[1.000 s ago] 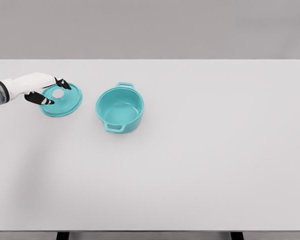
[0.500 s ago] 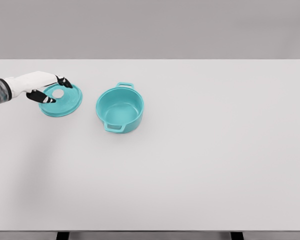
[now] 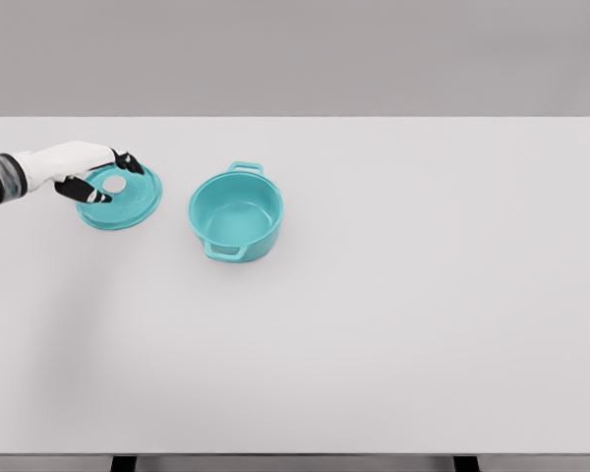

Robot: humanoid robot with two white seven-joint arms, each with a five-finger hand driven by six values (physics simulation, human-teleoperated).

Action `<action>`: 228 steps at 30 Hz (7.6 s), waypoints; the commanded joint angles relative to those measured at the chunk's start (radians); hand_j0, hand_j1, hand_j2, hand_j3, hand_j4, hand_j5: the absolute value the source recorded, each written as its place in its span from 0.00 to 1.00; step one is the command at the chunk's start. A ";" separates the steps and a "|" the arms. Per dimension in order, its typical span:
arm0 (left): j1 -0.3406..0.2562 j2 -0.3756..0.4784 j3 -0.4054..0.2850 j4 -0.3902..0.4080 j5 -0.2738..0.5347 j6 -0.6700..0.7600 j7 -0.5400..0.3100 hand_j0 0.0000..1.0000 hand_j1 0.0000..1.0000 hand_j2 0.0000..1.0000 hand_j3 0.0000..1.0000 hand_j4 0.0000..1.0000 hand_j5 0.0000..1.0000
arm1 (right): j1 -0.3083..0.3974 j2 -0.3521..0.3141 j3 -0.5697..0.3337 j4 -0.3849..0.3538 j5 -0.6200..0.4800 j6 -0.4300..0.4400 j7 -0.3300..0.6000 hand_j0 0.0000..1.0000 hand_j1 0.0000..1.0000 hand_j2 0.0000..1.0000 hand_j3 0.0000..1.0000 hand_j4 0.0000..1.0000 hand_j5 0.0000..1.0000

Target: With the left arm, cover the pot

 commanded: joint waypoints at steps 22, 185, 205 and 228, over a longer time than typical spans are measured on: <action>-0.011 -0.026 0.001 0.035 -0.027 0.003 0.000 0.64 0.64 0.64 0.64 0.64 0.64 | 0.000 0.000 0.000 0.001 0.000 0.000 0.000 1.00 1.00 1.00 1.00 1.00 1.00; 0.218 -0.121 -0.055 -0.605 0.039 0.003 0.000 0.63 0.63 0.63 0.63 0.63 0.63 | 0.000 0.000 0.000 0.000 0.000 0.000 0.000 1.00 1.00 1.00 1.00 1.00 1.00; 0.218 -0.118 -0.054 -0.616 0.040 0.003 0.000 0.69 0.69 0.69 0.69 0.69 0.69 | 0.000 0.000 0.000 0.001 0.000 0.000 0.000 1.00 1.00 1.00 1.00 1.00 1.00; 0.212 -0.055 -0.032 -0.670 0.049 0.003 0.000 0.79 0.79 0.79 0.79 0.79 0.79 | 0.000 0.000 0.000 -0.001 0.000 0.000 0.000 1.00 1.00 1.00 1.00 1.00 1.00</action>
